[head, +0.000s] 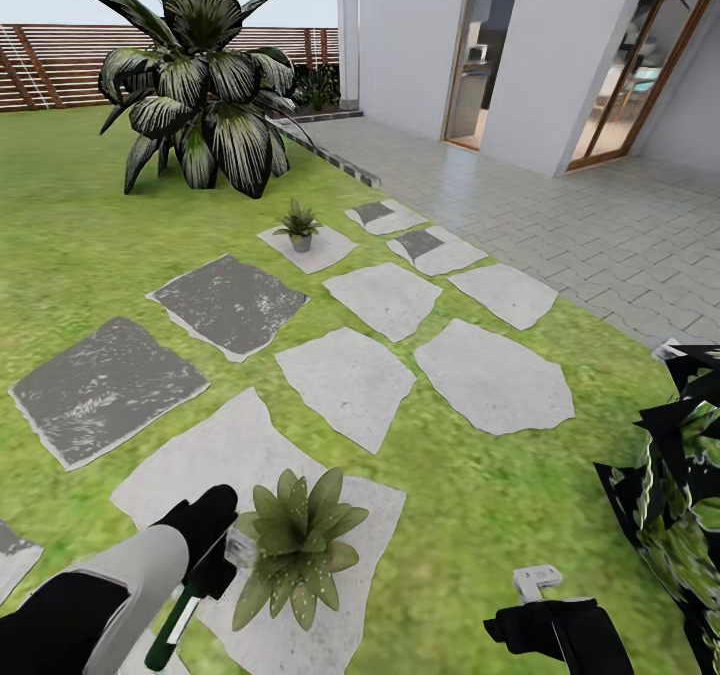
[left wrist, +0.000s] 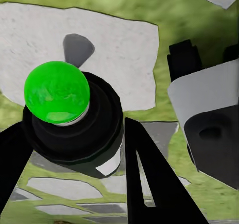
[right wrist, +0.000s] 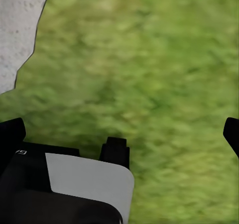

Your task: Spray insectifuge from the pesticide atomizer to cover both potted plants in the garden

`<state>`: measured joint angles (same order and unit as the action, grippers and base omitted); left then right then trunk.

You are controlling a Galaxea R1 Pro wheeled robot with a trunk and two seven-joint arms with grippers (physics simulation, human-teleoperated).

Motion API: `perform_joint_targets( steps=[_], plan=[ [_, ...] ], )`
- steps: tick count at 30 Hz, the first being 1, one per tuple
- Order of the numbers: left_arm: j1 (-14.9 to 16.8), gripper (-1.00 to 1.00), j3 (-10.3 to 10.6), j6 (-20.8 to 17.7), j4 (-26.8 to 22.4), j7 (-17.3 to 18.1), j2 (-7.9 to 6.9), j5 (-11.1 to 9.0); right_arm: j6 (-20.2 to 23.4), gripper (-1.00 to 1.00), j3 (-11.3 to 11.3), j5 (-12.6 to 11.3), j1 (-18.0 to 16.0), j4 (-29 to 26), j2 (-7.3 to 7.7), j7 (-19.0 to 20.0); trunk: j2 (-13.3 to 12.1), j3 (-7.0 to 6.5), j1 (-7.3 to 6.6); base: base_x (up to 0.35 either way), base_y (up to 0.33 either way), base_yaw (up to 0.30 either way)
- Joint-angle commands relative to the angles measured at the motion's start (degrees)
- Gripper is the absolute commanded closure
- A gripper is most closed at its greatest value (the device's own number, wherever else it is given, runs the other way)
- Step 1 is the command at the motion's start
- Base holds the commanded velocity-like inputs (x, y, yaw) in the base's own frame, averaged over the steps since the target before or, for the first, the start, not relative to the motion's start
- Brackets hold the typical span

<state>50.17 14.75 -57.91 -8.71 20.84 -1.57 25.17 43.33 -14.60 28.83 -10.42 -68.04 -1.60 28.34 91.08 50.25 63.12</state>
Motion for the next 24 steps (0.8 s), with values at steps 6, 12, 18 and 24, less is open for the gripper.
perform_joint_targets(
  steps=[6, 12, 18, 24],
  plan=[
    [3.2, 1.00, 0.3, -0.2, -0.1, 0.6, 0.02, 0.1, 0.1, -1.00, -0.1, 0.6, 0.0, -0.1, -0.08, 0.5, 0.0, 0.05, 0.00, 0.000, 0.000, 0.000],
    [5.0, 1.00, 0.4, -0.2, 0.0, 0.6, 3.48, 0.1, 0.1, -1.00, -0.2, 0.6, 0.0, -0.1, -0.07, 0.5, 0.0, 0.05, 0.00, 0.000, 0.000, 0.000],
    [5.5, 1.00, 0.4, -0.2, 1.2, 0.6, 4.46, 0.2, 0.1, -1.00, -0.2, 0.6, 0.0, -0.1, -0.07, 0.5, 0.0, 0.05, 0.00, 0.000, 0.000, 0.000],
    [5.5, 1.00, 0.7, -0.2, 3.8, 0.5, 4.41, 0.2, 0.1, -1.00, -0.2, 0.5, 0.0, -0.1, -0.07, 0.5, 0.0, 0.05, 0.00, 0.000, 0.000, 0.000]
  ],
)
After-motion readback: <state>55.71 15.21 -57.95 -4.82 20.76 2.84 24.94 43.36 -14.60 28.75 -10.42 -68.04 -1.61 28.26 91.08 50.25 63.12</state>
